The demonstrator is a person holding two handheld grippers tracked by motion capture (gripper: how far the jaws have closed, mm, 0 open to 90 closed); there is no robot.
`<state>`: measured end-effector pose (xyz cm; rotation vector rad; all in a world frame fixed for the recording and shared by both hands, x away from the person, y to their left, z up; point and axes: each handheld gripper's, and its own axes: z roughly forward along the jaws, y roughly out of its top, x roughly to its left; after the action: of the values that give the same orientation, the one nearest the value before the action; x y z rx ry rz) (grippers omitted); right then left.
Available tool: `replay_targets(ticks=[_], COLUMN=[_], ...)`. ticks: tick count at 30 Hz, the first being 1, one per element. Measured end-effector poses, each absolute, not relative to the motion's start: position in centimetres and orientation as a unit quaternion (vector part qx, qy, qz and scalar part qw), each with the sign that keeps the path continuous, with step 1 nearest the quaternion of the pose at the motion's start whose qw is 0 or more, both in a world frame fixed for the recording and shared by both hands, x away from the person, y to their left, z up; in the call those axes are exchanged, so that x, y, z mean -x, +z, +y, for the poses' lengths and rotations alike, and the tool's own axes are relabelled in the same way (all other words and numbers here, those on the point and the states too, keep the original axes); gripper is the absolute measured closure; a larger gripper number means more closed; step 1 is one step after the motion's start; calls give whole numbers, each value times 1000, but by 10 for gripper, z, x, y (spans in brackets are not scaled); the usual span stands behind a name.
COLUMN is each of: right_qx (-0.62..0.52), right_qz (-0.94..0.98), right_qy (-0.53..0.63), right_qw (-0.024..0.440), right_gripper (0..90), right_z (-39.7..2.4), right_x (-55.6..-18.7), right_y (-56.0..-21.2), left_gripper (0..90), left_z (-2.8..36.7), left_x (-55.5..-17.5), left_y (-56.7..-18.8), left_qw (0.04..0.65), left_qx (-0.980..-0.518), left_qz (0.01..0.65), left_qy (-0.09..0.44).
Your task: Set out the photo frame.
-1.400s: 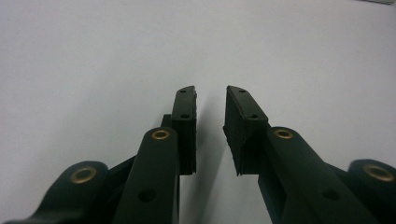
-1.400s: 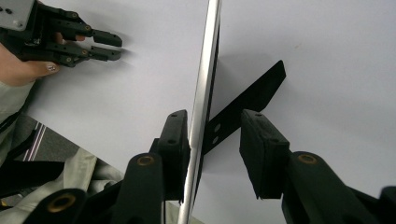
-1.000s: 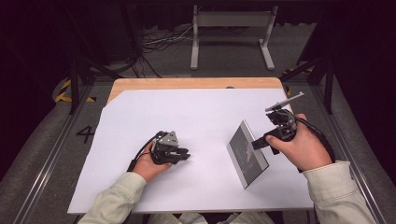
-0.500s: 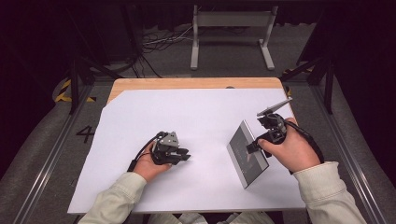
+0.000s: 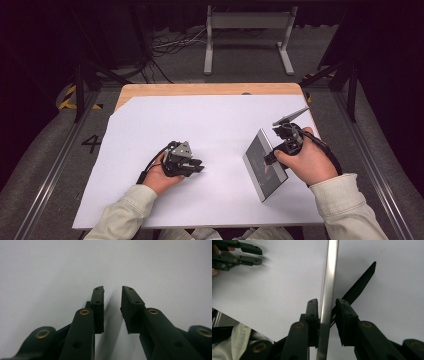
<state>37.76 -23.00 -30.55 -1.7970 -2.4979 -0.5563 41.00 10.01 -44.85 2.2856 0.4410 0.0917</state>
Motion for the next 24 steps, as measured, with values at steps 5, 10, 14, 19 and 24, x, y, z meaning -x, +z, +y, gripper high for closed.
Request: replay_targets(ticks=[5,10,14,19,24], right_qx=[578,584,591,589,582], right_qz=[-798,-795,-789,-791,-794], right_qy=[-171,-164,-166,-165,-175], right_qw=[-10,-21,-18,-17,-17], right_gripper=[764,784,796,810,837], right_z=[-226,-222,-225,-228,-229], right_x=[-375,-374,-374,-375,-376], right_y=[-304,-302,-300,-297,-292], left_gripper=[730,730,728,728,728], left_z=[100,100,100,101,103], left_x=[-410,-410,-410,-410,-410], left_y=[-448,-448,-448,-448,-448], left_qw=[395,394,394,394,393], left_qx=[-902,-902,-902,-901,-901], left_qz=[173,173,174,175,176], left_qy=[37,38,38,40,41])
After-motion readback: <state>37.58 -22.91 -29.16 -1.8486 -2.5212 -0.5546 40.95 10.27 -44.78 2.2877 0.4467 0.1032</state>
